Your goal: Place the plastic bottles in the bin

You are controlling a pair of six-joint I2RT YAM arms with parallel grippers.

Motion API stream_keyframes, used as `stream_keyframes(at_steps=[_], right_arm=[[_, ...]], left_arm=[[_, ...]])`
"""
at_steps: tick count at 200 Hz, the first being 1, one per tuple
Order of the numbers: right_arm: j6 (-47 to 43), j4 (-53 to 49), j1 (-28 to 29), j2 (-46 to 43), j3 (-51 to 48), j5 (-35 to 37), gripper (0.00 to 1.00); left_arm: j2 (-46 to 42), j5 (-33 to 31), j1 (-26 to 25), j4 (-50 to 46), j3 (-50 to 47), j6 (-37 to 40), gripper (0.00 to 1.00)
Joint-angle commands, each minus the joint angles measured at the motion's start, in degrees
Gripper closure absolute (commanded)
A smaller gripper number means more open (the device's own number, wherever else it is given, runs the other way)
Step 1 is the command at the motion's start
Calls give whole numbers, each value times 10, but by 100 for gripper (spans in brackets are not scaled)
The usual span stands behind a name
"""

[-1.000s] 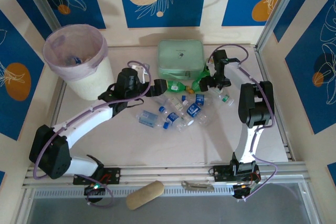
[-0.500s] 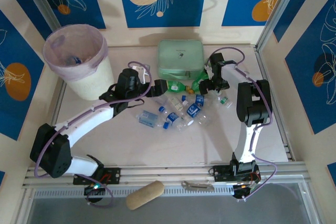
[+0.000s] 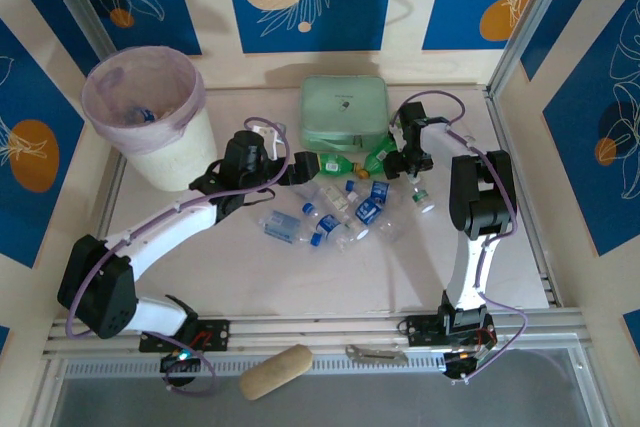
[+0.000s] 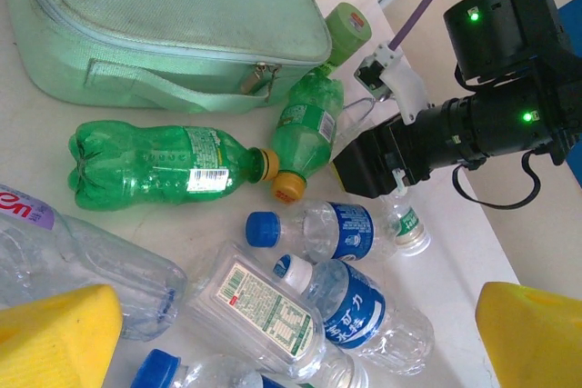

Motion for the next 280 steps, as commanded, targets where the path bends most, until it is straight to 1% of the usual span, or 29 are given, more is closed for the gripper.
stream_keyframes(at_steps=[1, 22, 44, 74, 97, 124, 142, 157, 178, 192, 215, 235, 251, 272, 280], right_arm=[[3, 7, 5, -16, -18, -15, 38], [20, 3, 7, -38, -24, -7, 43], [53, -7, 10, -71, -31, 9, 44], [110, -17, 21, -131, -46, 1, 45], [159, -20, 40, -178, -57, 3, 45], [222, 8, 66, -233, -81, -39, 47], [251, 24, 94, -263, -86, -27, 47], [271, 45, 117, -281, -86, -36, 47], [282, 61, 142, -283, -77, -35, 47], [286, 64, 148, -272, -69, -31, 47], [300, 73, 155, -261, -67, -47, 47], [331, 102, 164, -266, -76, -68, 47], [365, 130, 167, -267, -82, -97, 49], [398, 139, 173, -263, -71, -130, 50], [402, 142, 180, -265, -69, -132, 50]], left_arm=[[5, -5, -6, 13, -2, -3, 1], [7, -2, -6, 16, -3, -2, 1], [12, 9, -7, 24, -3, -1, 1], [25, 30, -15, 34, 2, 8, 1], [35, 45, -26, 38, 8, 20, 0], [46, 58, -49, 38, 10, 42, 0], [55, 63, -70, 39, 7, 53, 0], [62, 67, -87, 49, 4, 58, 0], [76, 68, -107, 51, 9, 66, 0], [85, 67, -110, 53, 13, 63, 0], [92, 68, -113, 61, 15, 61, 0], [97, 76, -116, 71, 17, 65, 0], [106, 87, -121, 84, 17, 67, 0], [116, 85, -125, 96, 17, 67, 0], [120, 84, -126, 104, 17, 64, 0]])
